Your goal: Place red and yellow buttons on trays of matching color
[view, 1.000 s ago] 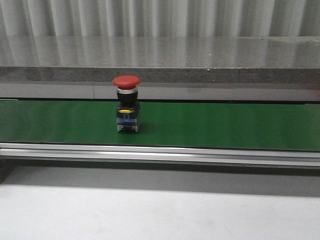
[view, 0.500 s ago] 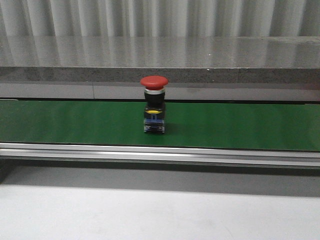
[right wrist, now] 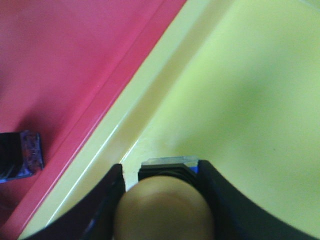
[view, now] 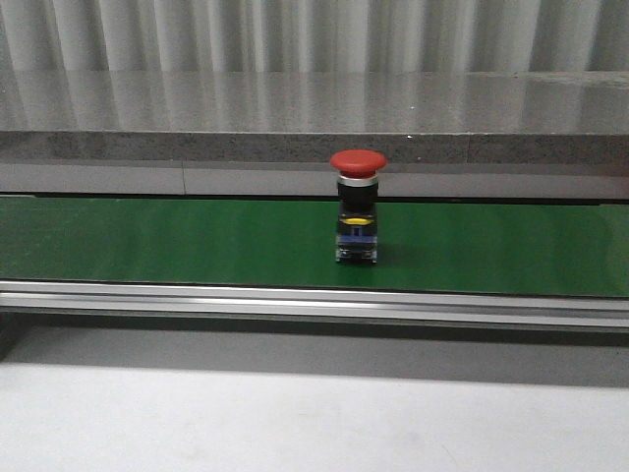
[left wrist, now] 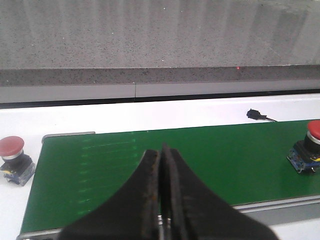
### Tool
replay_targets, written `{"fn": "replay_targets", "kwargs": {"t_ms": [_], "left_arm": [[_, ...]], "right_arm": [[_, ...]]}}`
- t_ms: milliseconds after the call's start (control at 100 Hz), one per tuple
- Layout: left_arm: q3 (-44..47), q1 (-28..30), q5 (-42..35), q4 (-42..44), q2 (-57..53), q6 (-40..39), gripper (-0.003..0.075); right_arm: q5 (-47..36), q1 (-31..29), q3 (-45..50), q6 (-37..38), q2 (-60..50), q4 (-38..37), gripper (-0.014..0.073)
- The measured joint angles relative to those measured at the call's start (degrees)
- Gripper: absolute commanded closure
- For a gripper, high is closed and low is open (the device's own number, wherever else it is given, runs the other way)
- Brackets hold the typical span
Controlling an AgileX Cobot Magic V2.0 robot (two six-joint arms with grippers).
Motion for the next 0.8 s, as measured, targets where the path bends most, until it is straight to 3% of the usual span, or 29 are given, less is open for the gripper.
{"fn": "replay_targets", "kwargs": {"t_ms": [130, 210, 380, 470, 800], "left_arm": [[0.00, 0.00, 0.00, 0.00, 0.00, 0.00, 0.0741], [0.00, 0.00, 0.00, 0.00, 0.00, 0.00, 0.0741], [0.00, 0.00, 0.00, 0.00, 0.00, 0.00, 0.0741], [0.00, 0.00, 0.00, 0.00, 0.00, 0.00, 0.0741], [0.00, 0.00, 0.00, 0.00, 0.00, 0.00, 0.0741]], "right_arm": [[-1.79, 0.00, 0.00, 1.19, 2.20, 0.00, 0.0477], [-2.31, 0.00, 0.00, 1.46, 3.32, 0.00, 0.0428], [-3.06, 0.00, 0.00, 2.84, 4.68, 0.00, 0.0074], [-3.53, 0.00, 0.00, 3.69, 4.77, 0.00, -0.0032], [-1.85, 0.00, 0.00, 4.20, -2.52, -0.35, -0.0043]]}}
